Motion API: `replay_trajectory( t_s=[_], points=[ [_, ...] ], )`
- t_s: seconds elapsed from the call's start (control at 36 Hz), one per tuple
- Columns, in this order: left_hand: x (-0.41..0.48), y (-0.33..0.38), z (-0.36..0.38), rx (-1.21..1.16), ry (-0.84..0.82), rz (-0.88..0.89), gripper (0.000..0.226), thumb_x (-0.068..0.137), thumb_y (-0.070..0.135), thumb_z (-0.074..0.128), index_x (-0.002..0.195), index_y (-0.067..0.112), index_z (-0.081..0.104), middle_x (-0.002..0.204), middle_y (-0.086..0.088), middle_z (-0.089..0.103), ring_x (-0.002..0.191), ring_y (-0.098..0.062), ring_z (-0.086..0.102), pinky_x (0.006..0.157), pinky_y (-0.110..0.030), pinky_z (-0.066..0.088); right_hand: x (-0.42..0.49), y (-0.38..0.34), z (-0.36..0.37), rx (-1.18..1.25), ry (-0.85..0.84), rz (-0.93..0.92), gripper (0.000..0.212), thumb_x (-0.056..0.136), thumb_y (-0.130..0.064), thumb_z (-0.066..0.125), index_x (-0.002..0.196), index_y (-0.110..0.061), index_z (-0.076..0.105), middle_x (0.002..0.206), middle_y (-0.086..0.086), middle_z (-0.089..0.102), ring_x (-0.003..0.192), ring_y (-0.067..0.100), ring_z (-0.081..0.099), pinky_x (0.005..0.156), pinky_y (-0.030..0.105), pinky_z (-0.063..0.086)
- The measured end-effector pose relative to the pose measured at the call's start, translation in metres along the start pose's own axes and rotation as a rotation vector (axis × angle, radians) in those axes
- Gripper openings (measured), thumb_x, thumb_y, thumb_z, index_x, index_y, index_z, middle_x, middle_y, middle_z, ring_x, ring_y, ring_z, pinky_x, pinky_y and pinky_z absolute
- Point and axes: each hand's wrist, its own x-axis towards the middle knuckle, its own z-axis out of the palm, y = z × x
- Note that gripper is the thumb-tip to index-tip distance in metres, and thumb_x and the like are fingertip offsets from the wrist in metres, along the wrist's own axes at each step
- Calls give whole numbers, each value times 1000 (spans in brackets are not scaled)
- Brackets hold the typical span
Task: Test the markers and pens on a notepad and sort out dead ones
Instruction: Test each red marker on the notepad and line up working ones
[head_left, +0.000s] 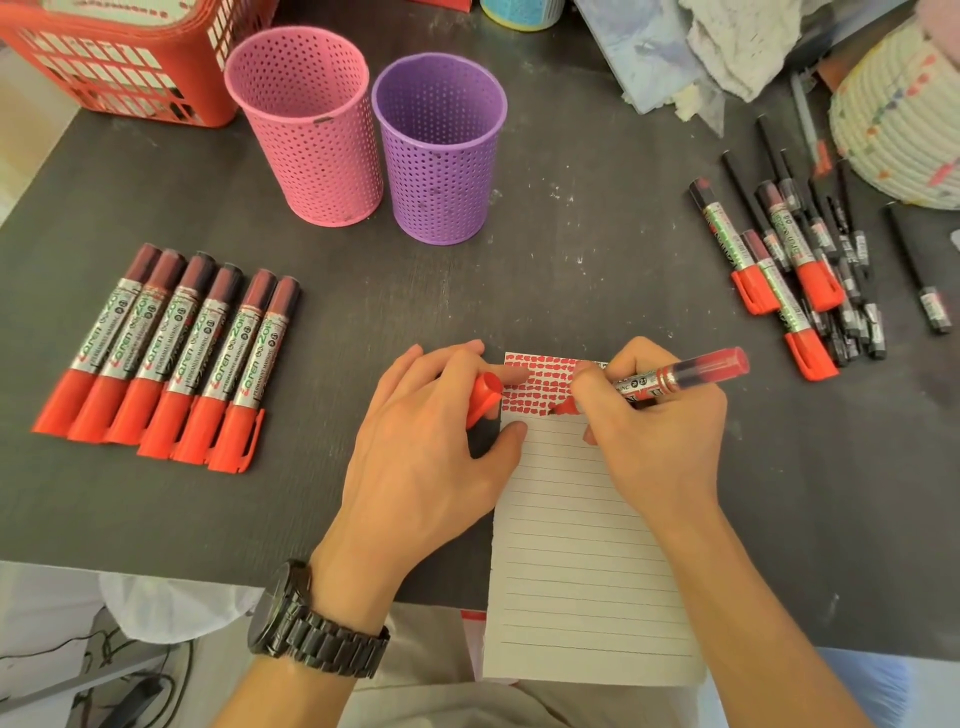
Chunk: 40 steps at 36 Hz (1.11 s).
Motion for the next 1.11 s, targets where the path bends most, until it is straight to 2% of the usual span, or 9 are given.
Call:
replay_trajectory(
  t_s=[0.22, 0.33, 0.44, 0.61, 0.86, 0.92, 1.0, 1.11],
  points=[
    [0, -2, 2, 2, -3, -2, 34, 83, 49, 66, 95, 41, 35, 133, 11, 62, 128, -3, 40, 112, -4, -4, 0, 0, 0, -14, 8, -8, 27, 81, -20, 65, 60, -10, 52, 49, 10, 55, 48, 35, 56, 44, 44, 43],
    [0, -2, 2, 4, 4, -15, 28, 82, 53, 61, 96, 39, 41, 134, 11, 61, 128, -3, 39, 112, -4, -5, 0, 1, 0, -25, 11, -11, 27, 81, -22, 64, 60, -10, 52, 50, 12, 55, 48, 36, 57, 44, 45, 43],
    [0, -2, 1, -1, -11, -10, 39, 84, 52, 61, 94, 48, 23, 133, 15, 62, 133, -4, 45, 118, -15, 5, 0, 0, 0, -16, 9, -8, 26, 80, -23, 63, 62, -11, 51, 49, 13, 54, 49, 38, 55, 44, 46, 42],
    [0, -2, 2, 6, -10, -6, 41, 84, 52, 61, 94, 47, 22, 134, 15, 61, 134, -8, 46, 122, -29, 15, 0, -1, 0, -10, 5, -13, 25, 80, -23, 63, 62, -11, 51, 50, 12, 54, 50, 38, 56, 45, 46, 42],
    [0, -2, 2, 4, 1, -19, 38, 83, 50, 66, 95, 43, 30, 135, 14, 61, 132, -9, 48, 118, -23, 11, -1, -1, 0, 7, 1, -8, 27, 81, -21, 64, 59, -11, 53, 49, 10, 55, 49, 36, 57, 44, 44, 43],
    [0, -1, 2, 8, -1, -14, 37, 84, 51, 66, 95, 43, 31, 136, 14, 60, 133, -9, 48, 119, -27, 14, 0, -1, -3, 51, 20, 9, 27, 83, -17, 65, 60, -9, 53, 48, 9, 56, 45, 29, 57, 44, 38, 46],
    [0, -1, 3, 18, 13, -13, 31, 83, 53, 63, 97, 41, 38, 137, 14, 60, 132, -8, 48, 118, -26, 12, 2, 0, -8, 209, 57, 51, 29, 84, -9, 66, 61, -4, 51, 44, 7, 54, 38, 7, 50, 44, 19, 41],
    [-1, 0, 3, 19, 17, -33, 35, 84, 49, 71, 113, 34, 59, 139, 15, 56, 130, -2, 34, 111, -16, 1, 3, -3, -13, 364, 69, 104, 37, 88, -20, 70, 56, -21, 52, 43, -1, 52, 38, 6, 46, 42, 18, 38]
  ],
)
